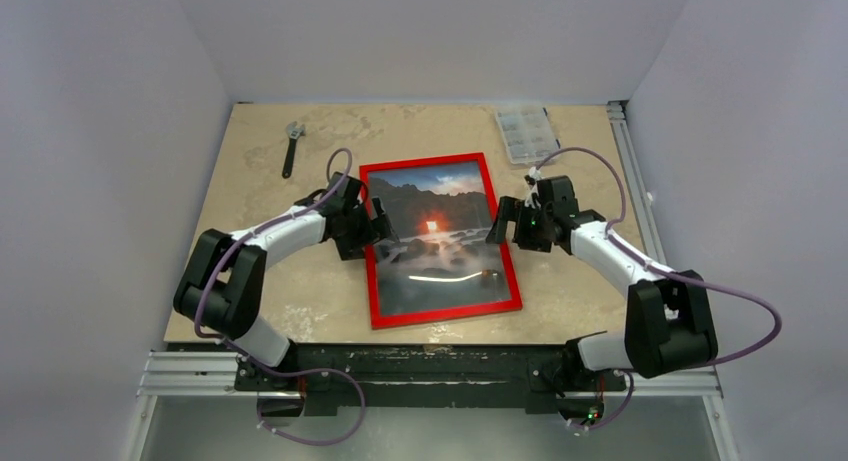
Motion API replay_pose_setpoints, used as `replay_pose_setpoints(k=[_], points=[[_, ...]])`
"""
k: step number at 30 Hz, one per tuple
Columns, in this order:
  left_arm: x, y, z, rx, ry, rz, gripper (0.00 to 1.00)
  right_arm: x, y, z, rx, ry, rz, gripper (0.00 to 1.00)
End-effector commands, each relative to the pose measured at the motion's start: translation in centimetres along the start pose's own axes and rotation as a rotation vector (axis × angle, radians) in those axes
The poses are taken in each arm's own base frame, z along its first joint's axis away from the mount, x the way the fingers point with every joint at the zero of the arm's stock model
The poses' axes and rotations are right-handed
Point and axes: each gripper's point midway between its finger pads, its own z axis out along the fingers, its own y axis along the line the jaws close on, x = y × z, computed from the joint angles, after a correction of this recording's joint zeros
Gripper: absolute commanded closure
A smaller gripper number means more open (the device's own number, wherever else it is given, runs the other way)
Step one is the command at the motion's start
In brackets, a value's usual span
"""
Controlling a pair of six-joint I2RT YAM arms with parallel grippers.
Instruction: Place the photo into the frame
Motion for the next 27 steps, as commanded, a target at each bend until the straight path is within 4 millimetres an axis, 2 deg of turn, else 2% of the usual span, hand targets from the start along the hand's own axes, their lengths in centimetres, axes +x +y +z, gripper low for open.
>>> replay_pose_setpoints(k=[1,6,9,15,27], points=[[-1.6,-1.7,0.1,0.041,-0.037,0.033,0.06,-1.5,-1.7,-0.2,0.112,-0.036,-0.036,0.07],[-2.0,-2.4,0.4,0.057,-0.029,0.040,0.06,1.5,-1.6,1.7,0.049,0.067,0.004,0.09],[-2.4,-3.0,0.5,0.070,-0.024,0.049,0.06,2.9,-0.8,1.9,-0.012,0.099,0.048,0.10],[-3.3,-4.2,1.0,0.085,-0.011,0.069,0.06,3.4,-0.3,1.2,-0.033,0.087,0.052,0.10],[-4.6,-4.5,1.6,0.067,-0.015,0.081,0.06,5.5,2.0,0.8,-0.106,0.113,0.075,0.12]])
